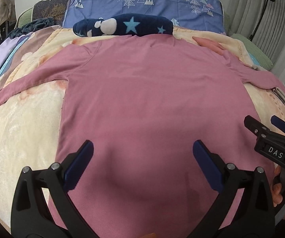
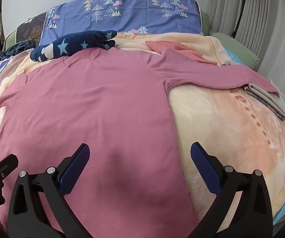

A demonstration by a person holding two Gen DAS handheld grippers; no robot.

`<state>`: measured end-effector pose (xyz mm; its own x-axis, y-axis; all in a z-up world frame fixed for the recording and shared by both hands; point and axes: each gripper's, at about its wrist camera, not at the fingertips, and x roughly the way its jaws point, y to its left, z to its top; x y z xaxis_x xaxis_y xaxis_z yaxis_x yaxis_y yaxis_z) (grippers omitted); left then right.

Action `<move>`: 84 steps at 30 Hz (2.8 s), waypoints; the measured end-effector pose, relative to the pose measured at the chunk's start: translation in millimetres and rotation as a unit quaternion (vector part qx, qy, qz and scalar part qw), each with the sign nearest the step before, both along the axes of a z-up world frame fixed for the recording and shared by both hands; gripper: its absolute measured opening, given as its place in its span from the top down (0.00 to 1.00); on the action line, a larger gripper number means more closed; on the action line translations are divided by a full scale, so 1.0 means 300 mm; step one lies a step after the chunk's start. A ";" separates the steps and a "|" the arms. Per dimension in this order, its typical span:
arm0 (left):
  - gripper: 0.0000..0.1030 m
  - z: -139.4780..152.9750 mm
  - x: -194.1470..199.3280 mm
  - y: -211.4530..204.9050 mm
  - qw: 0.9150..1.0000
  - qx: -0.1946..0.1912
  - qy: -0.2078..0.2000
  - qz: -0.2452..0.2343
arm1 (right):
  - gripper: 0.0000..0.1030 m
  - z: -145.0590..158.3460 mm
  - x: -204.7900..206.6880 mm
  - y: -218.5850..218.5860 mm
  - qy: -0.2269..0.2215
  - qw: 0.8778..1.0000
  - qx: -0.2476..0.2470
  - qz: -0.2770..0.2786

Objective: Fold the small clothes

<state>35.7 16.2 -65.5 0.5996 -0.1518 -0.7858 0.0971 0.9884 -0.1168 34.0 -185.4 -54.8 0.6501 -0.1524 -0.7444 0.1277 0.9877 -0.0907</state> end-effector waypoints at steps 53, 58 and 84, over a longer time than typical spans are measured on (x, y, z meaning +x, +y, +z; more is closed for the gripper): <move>0.02 0.018 -0.045 0.091 0.997 -0.050 -0.051 -0.002 | 0.01 0.034 -0.014 0.039 -0.044 0.999 0.011 0.028; 0.02 0.017 -0.046 0.097 0.997 -0.053 -0.053 -0.004 | 0.01 0.032 -0.016 0.047 -0.043 0.998 0.011 0.036; 0.24 0.018 -0.036 0.170 0.995 -0.082 -0.054 0.017 | 0.01 0.020 0.002 0.050 -0.031 0.999 0.011 0.039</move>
